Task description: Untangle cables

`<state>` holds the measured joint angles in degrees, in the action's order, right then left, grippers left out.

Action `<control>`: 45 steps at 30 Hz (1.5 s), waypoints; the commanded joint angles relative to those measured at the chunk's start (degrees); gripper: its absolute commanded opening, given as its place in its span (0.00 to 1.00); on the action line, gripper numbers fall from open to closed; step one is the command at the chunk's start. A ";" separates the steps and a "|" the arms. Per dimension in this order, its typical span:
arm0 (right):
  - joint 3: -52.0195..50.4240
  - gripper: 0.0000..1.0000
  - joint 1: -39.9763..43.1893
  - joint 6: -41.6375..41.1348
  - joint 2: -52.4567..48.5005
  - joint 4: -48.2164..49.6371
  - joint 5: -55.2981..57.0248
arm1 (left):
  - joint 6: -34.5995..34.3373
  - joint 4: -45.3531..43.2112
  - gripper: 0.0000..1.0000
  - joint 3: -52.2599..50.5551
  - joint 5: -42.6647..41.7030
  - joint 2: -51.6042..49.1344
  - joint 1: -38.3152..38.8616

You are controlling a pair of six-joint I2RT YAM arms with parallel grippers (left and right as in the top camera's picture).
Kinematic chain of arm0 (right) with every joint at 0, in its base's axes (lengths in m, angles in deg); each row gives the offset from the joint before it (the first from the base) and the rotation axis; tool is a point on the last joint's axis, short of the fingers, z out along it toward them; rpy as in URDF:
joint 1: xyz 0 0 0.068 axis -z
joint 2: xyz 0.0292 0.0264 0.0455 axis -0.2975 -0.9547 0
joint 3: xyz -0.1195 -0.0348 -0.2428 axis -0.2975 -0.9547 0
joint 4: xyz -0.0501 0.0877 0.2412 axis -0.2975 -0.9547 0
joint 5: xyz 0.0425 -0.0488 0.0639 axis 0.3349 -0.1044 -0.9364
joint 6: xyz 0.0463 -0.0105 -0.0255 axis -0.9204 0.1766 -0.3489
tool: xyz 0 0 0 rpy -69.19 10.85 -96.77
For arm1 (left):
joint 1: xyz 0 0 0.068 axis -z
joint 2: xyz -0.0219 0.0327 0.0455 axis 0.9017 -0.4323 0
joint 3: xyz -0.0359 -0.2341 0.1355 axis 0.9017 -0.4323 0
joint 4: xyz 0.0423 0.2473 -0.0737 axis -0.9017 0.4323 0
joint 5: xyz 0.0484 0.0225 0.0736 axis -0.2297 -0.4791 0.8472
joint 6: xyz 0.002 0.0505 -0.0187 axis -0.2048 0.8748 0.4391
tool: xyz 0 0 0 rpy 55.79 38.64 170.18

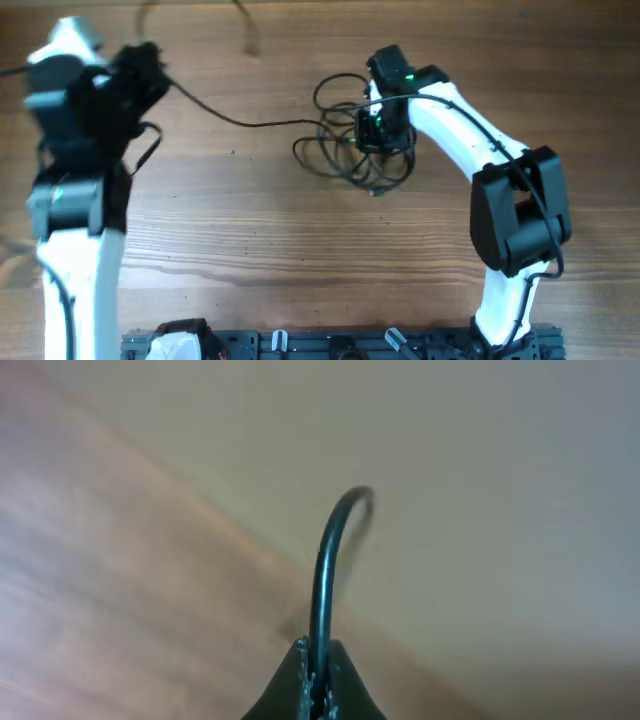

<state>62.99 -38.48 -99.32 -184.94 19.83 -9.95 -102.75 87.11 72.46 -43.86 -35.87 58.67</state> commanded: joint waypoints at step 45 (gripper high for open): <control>5.51 0.72 1.81 12.46 16.94 -1.03 -11.54 | 14.97 24.63 0.83 0.87 -1.79 -29.99 13.84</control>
<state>67.74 -34.83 -87.80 -168.33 18.08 -20.11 -94.95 111.72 72.91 -50.13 -63.91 72.39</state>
